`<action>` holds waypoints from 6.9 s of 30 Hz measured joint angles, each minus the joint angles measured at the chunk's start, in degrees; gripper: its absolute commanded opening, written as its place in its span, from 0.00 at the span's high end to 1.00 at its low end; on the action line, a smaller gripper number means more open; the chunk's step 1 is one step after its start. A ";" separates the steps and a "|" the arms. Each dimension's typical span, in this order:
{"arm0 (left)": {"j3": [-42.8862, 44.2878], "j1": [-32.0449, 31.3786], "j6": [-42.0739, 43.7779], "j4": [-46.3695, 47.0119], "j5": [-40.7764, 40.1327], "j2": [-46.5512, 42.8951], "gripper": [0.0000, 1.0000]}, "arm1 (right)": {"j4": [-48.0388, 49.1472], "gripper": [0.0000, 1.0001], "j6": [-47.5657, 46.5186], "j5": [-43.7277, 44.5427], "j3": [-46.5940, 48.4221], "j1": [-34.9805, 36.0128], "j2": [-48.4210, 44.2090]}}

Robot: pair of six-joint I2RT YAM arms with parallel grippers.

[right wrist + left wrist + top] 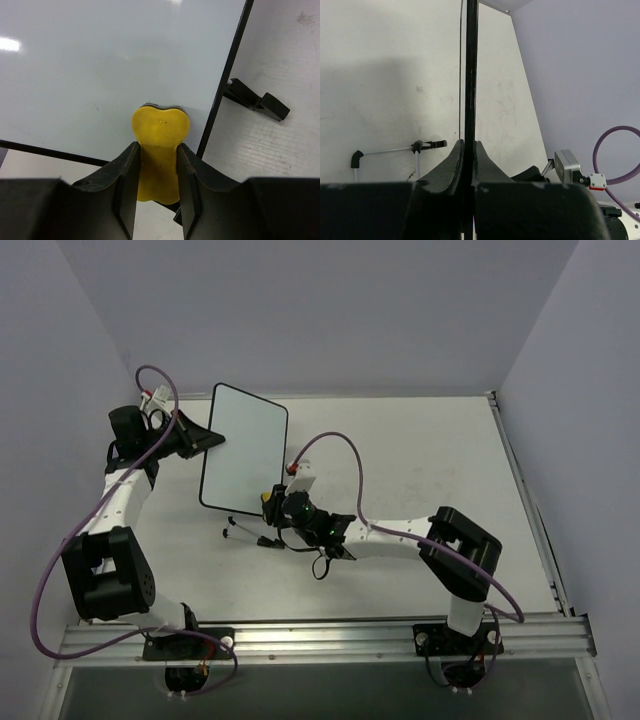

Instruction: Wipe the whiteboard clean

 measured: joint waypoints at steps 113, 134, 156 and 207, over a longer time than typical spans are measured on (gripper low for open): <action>9.03 -8.11 24.70 -35.89 -15.41 -0.28 0.98 | -12.50 1.00 -2.82 -17.62 -6.56 -23.93 -22.21; 6.19 -10.45 25.05 -31.89 -16.55 -2.36 0.98 | -11.41 1.00 -2.19 -17.62 -7.13 -24.30 -22.21; 4.81 -12.00 27.28 -35.89 -16.50 -3.10 0.98 | -10.97 1.00 -1.92 -18.32 -8.02 -24.41 -22.21; 10.12 -14.91 27.41 -39.34 -34.18 2.25 0.35 | -9.90 1.00 -1.73 -19.61 -9.42 -24.44 -22.21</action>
